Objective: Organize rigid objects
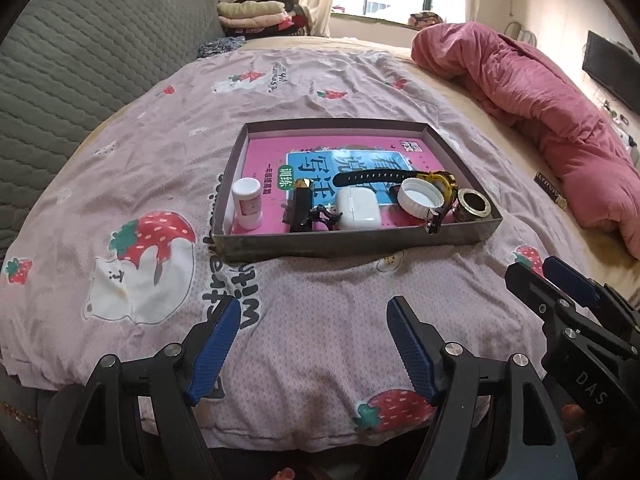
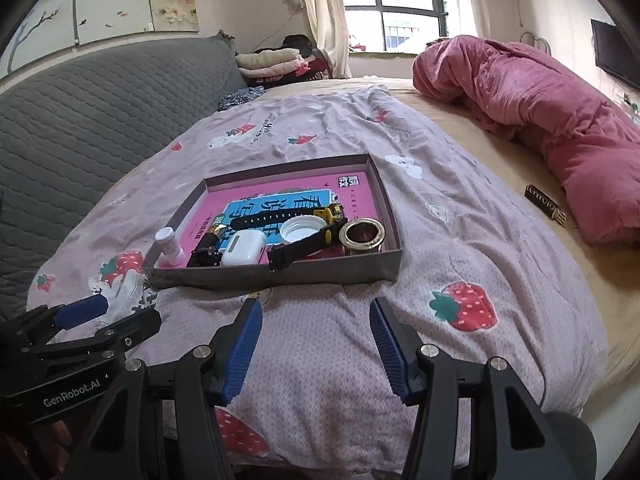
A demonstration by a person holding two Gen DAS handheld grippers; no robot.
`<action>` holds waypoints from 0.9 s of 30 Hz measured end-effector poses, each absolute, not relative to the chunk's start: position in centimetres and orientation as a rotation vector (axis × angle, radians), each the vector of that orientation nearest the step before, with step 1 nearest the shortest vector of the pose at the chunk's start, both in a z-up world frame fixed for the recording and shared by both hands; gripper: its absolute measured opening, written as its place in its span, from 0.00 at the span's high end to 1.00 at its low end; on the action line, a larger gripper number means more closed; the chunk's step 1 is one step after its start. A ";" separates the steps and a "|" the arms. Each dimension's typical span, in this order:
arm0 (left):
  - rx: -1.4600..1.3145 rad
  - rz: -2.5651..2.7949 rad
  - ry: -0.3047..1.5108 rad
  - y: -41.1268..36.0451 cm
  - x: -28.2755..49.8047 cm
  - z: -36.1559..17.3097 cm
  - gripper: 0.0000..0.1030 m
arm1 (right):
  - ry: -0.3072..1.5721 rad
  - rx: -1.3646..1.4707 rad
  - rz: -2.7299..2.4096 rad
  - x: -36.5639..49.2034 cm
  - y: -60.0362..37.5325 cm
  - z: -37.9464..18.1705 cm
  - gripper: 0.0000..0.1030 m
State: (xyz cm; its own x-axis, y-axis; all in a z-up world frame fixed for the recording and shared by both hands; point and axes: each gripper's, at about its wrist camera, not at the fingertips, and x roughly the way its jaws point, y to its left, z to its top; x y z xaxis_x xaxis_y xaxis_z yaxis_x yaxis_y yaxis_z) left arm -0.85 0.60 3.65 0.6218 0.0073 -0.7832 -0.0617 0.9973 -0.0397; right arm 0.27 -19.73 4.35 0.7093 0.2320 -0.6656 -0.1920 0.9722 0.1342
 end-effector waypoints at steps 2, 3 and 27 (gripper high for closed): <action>-0.072 0.036 0.897 0.6 -0.8 3.7 0.26 | 0.746 0.053 0.240 0.1 -19.5 4.4 0.46; -0.077 0.036 0.898 0.7 -0.8 3.6 0.26 | 0.744 0.045 0.246 0.0 -19.3 4.5 0.46; -0.076 0.069 0.939 1.4 -0.2 2.0 0.26 | 0.774 0.025 0.268 0.3 -18.8 3.3 0.46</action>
State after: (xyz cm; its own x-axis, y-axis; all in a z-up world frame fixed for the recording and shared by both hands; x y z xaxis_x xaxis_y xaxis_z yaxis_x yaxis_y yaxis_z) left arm -0.15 1.37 1.95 0.5889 0.0264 -0.8078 -0.0926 0.9951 -0.0350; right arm 0.28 -18.83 3.28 0.6831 0.2481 -0.6868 -0.2302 0.9657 0.1200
